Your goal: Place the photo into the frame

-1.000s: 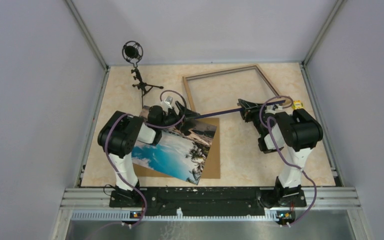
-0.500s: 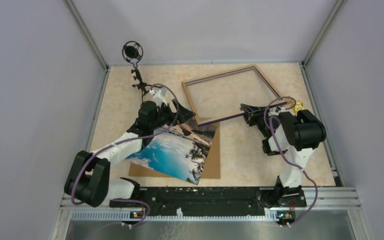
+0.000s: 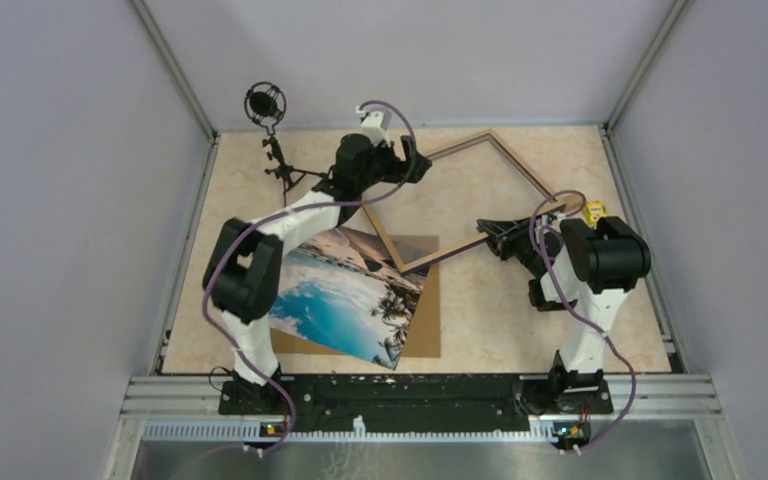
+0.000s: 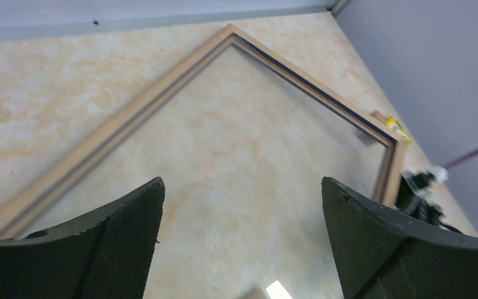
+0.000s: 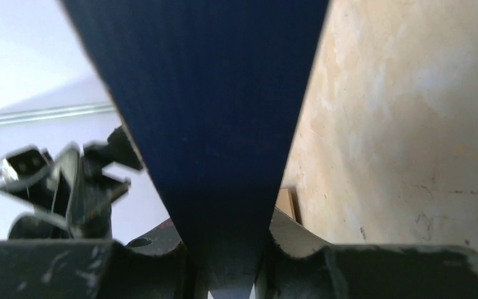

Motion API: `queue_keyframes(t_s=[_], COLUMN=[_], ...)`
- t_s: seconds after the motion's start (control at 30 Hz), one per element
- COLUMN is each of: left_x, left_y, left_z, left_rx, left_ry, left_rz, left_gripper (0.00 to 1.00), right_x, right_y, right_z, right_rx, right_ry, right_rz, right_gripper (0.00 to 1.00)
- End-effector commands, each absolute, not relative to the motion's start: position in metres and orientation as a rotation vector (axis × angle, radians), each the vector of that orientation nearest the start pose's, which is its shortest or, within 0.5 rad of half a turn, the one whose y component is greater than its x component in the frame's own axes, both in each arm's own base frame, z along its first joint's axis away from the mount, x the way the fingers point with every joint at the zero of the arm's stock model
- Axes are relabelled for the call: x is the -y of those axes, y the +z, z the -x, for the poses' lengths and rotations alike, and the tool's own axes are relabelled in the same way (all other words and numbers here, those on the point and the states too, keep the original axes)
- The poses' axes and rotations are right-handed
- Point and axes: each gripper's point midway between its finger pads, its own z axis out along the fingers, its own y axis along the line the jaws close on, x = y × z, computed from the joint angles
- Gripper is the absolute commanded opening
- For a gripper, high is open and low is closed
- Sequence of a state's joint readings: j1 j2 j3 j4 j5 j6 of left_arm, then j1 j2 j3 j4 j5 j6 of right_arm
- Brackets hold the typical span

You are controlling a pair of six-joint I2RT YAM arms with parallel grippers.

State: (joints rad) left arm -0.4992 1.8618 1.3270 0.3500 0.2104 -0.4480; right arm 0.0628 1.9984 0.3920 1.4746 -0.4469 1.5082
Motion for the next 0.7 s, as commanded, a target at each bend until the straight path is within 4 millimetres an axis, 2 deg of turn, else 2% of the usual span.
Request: queue_keyframes(t_s=[0.0,0.07,0.13,0.23,0.33,0.47,0.67], left_x=[0.323,0.321,0.321,0.32,0.322,0.316,0.314], left_y=[0.211,0.195,0.194,0.185,0.186,0.184,0.173], left_z=[-0.535,-0.556,-0.574,-0.588,-0.593,-0.598,-0.599], left_rx=[-1.743,-1.758,-1.753,-1.766,-1.743,-1.724,-1.724], left_ry=[-0.687,-0.687,-0.745,-0.759,-0.761,-0.718,-0.762], left_rz=[-0.195,-0.153,-0.139,-0.145,-0.207,-0.261,-0.281], left_gripper=[0.98,0.98,0.98,0.98,0.98,0.98,0.98], right_x=[-0.141,-0.137,-0.132,-0.123,-0.12,-0.12,-0.121], right_y=[0.121,0.121,0.124,0.13,0.135,0.134,0.14], right_z=[-0.387,-0.391,-0.394,-0.398,-0.399,-0.4,-0.397], right_rx=[-1.558,-1.557,-1.545,-1.525,-1.514,-1.516,-1.517], right_ry=[1.583,1.579,1.566,1.552,1.539,1.541,1.517], right_rz=[-0.683,-0.669,-0.654,-0.632,-0.615,-0.605,-0.532], right_gripper=[0.27,0.33,0.42,0.47,0.49,0.43,0.26])
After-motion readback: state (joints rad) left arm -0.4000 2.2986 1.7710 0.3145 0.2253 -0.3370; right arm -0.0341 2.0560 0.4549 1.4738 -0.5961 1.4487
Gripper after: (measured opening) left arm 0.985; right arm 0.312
